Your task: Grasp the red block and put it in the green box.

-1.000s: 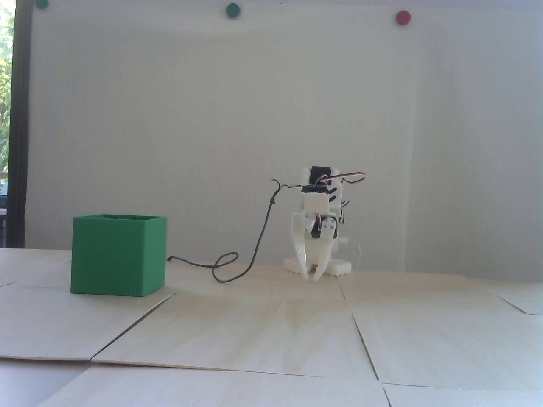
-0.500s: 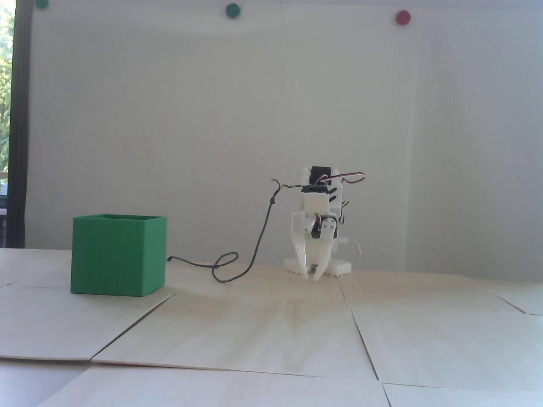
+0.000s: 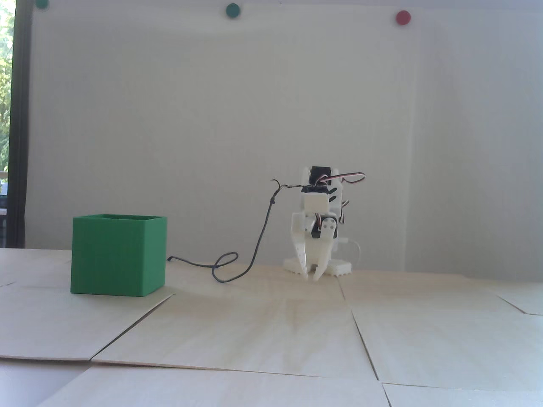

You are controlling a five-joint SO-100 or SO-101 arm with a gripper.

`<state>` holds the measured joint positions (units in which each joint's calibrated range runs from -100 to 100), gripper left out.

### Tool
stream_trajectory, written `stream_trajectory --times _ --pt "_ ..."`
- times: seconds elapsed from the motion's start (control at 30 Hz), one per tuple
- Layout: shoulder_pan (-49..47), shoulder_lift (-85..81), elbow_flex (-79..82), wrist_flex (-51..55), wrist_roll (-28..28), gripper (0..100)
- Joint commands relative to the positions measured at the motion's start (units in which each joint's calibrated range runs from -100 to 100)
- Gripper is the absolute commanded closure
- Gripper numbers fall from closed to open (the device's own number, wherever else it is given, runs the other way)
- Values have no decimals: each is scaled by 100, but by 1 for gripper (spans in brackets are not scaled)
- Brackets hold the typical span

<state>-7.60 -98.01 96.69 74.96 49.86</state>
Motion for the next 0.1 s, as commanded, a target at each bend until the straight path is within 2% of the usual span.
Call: stream_trajectory --times 0.0,0.07 --pt "-16 -97 74 211 -25 97" --pt "-16 -97 74 211 -25 97"
